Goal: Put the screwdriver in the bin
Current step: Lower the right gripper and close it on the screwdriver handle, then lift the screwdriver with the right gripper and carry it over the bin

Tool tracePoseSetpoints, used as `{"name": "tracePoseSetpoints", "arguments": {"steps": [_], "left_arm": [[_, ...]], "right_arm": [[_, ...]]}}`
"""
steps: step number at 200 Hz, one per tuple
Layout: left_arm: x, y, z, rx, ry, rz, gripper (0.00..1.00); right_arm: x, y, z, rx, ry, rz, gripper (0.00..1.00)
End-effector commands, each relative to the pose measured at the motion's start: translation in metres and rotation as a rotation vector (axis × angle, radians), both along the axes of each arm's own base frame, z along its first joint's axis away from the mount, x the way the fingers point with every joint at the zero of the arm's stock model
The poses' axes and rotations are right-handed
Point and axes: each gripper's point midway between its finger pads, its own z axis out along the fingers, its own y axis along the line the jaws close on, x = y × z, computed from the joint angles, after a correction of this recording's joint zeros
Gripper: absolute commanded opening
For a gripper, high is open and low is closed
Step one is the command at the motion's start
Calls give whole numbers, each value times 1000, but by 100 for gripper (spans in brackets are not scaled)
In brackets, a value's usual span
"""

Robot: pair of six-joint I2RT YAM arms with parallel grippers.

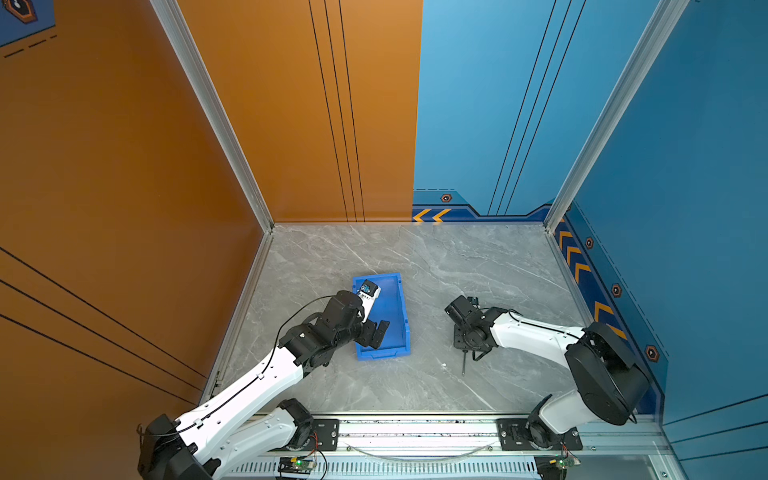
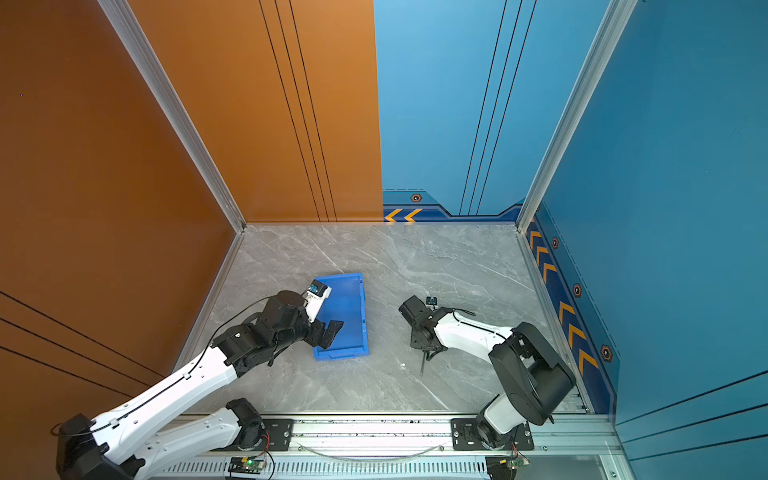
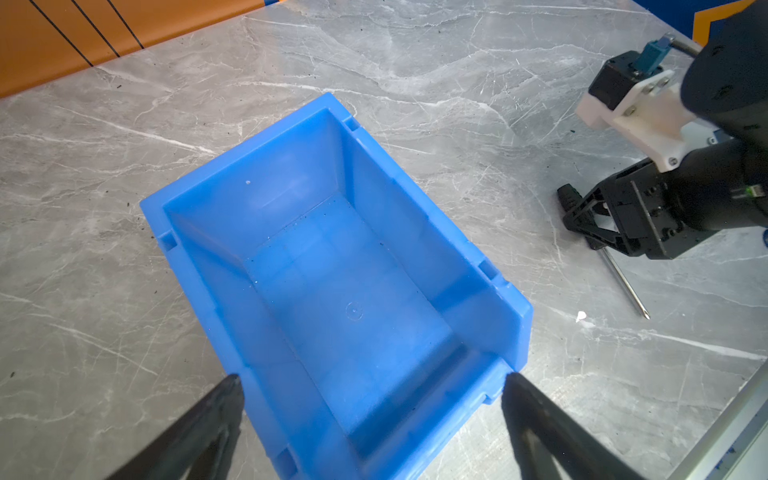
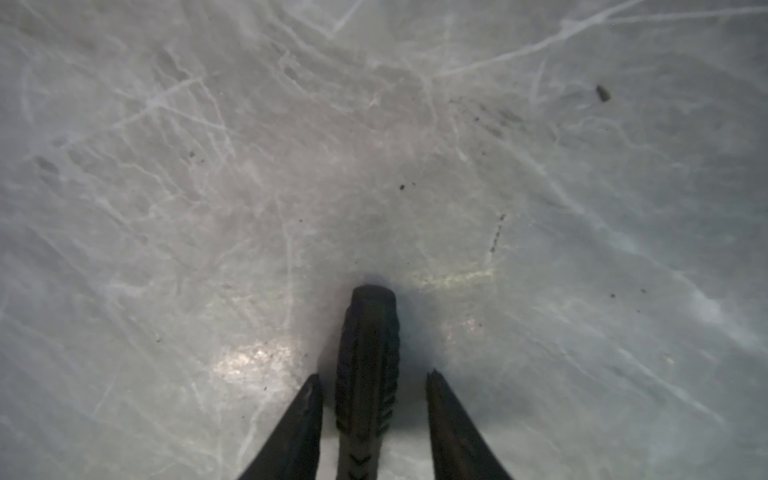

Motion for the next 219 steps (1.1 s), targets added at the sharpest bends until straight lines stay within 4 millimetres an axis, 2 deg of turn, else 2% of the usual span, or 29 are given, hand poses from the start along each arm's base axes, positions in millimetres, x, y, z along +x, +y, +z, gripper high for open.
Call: {"name": "tracePoseSetpoints", "arguments": {"steps": [1,81,95,99,120,157,201,219], "left_arm": [[-4,5,-7,8,17,25,98],[-1,4,-6,3,-1,26,98],[-1,4,-7,2,0,29,98],[-1,4,-7,-2,0,30,98],[0,2,-10,-33,-2,32,98],[7,5,-9,-69,-29,70,98],[15,20,-4,-97,-47,112,98],[21,32,5,-145,-80,162,98]], "right_arm": [[-17,-14,-18,-53,57,0,33],[-17,-14,-19,-52,39,14,10],[-8,-9,-3,-50,-29,36,9],[-9,0,4,-48,-60,76,9],[2,15,34,-22,-183,135,9],[8,21,60,-17,-239,172,7],[16,54,117,-7,-331,287,7],[23,70,142,6,-362,319,7]]}}
